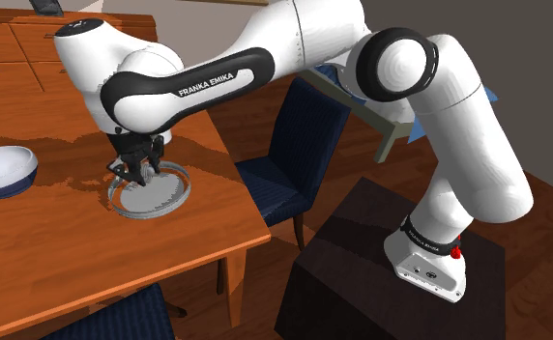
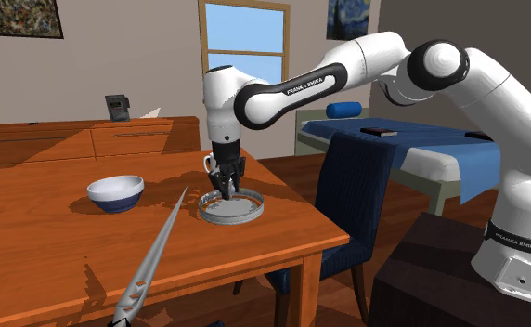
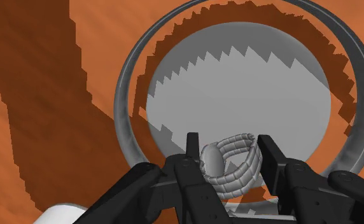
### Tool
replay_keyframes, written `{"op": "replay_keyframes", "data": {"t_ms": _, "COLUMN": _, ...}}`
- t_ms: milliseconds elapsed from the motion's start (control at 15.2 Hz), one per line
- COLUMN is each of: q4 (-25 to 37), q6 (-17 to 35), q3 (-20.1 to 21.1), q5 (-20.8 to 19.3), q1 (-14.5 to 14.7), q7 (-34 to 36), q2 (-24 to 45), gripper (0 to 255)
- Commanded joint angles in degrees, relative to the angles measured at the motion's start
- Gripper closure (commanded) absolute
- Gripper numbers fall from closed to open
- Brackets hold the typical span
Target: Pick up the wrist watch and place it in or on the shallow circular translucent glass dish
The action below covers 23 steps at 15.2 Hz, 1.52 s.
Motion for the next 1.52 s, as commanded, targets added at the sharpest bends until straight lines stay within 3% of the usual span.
{"op": "replay_keyframes", "data": {"t_ms": 0, "q4": -0.2, "q6": 0.3, "q3": 0.0, "q5": -0.1, "q1": 0.0, "q7": 0.1, "q2": 0.1, "gripper": 255}}
{"op": "replay_keyframes", "data": {"t_ms": 396, "q4": -0.2, "q6": 0.3, "q3": 0.0, "q5": -0.1, "q1": 0.0, "q7": 0.1, "q2": 0.1, "gripper": 255}}
{"op": "replay_keyframes", "data": {"t_ms": 462, "q4": -0.2, "q6": 0.3, "q3": 0.0, "q5": -0.1, "q1": 0.0, "q7": 0.1, "q2": 0.1, "gripper": 0}}
{"op": "replay_keyframes", "data": {"t_ms": 792, "q4": -0.2, "q6": 0.3, "q3": 0.0, "q5": -0.1, "q1": 0.0, "q7": 0.1, "q2": 0.1, "gripper": 0}}
{"op": "replay_keyframes", "data": {"t_ms": 1056, "q4": 4.8, "q6": -5.8, "q3": 0.5, "q5": 0.8, "q1": 1.2, "q7": -0.9, "q2": -1.3, "gripper": 0}}
{"op": "replay_keyframes", "data": {"t_ms": 1452, "q4": 4.8, "q6": -5.8, "q3": 0.5, "q5": 0.8, "q1": 1.2, "q7": -0.9, "q2": -1.3, "gripper": 0}}
